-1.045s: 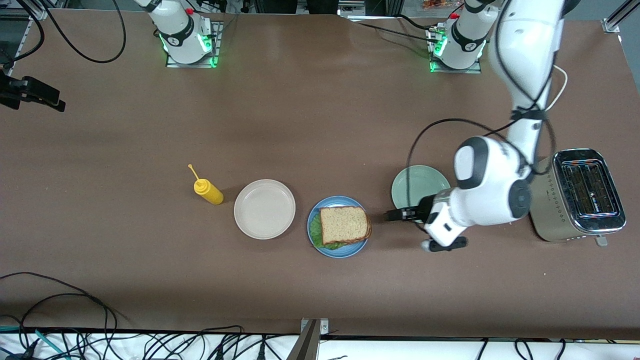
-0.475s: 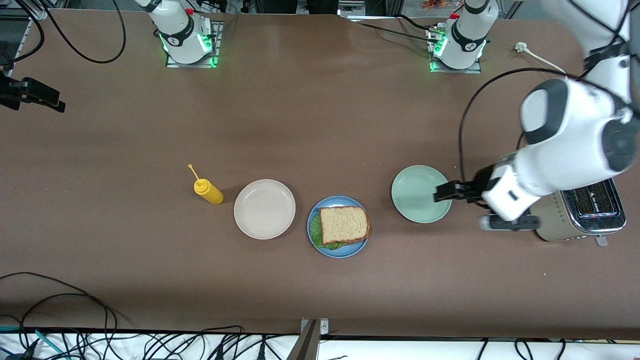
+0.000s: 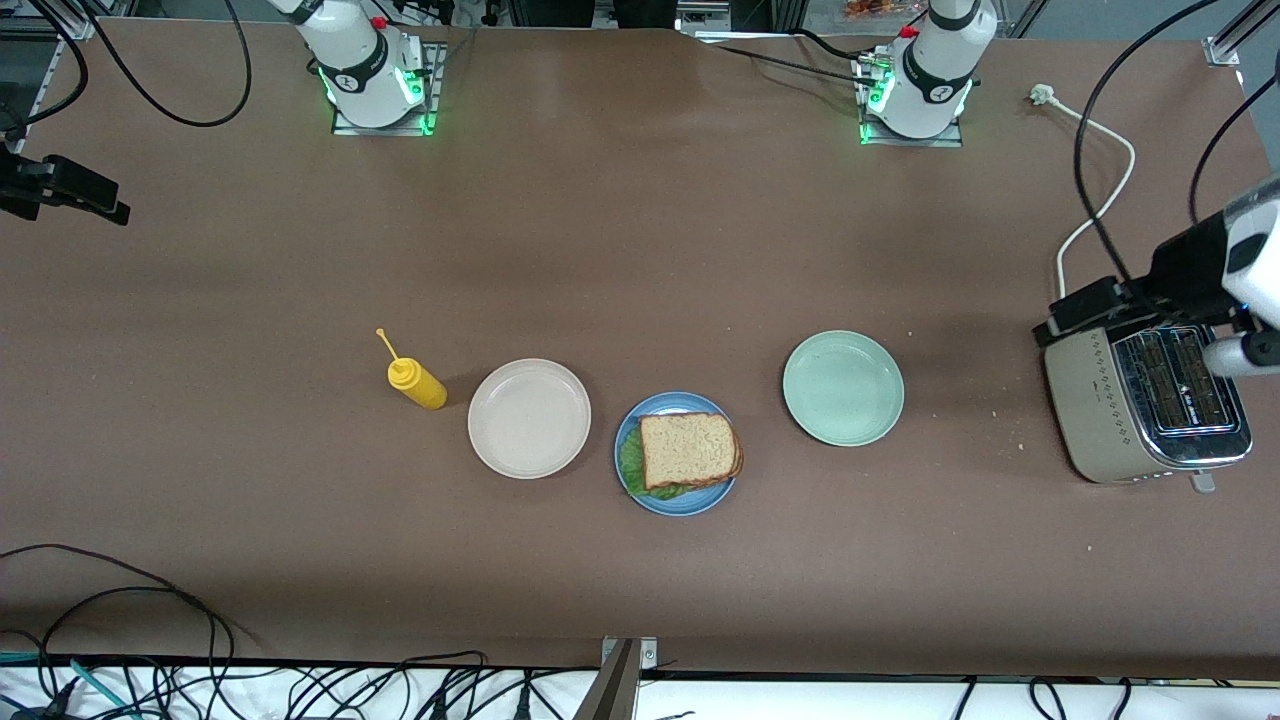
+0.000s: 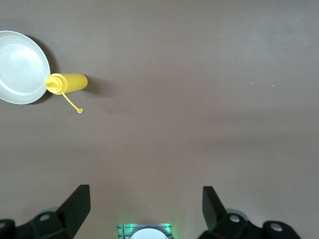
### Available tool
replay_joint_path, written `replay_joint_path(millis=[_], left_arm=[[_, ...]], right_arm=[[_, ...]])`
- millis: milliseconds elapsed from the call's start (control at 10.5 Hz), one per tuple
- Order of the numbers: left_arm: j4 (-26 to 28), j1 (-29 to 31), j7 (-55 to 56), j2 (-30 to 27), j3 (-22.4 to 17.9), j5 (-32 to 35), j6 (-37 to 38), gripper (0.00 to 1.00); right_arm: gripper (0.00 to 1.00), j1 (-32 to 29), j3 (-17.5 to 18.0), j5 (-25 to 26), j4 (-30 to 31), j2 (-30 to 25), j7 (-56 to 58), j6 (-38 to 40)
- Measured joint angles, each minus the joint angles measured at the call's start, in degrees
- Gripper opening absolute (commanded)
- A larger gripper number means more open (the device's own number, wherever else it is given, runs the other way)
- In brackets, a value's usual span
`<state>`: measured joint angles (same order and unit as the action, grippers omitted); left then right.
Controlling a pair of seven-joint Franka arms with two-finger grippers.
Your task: Make sandwich in blue plate with both arms
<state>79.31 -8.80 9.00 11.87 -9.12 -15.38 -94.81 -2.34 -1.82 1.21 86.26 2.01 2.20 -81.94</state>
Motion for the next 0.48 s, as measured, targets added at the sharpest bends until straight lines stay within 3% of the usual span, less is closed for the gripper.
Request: replay_joint_path(millis=[475], left_arm=[[0.66,-0.7,0.07,-5.47,0.46,10.25,7.81,1.0]], right_arm=[[1.0,0.09,0.18,-0.28,0.0,0.05,0.0,0.01]])
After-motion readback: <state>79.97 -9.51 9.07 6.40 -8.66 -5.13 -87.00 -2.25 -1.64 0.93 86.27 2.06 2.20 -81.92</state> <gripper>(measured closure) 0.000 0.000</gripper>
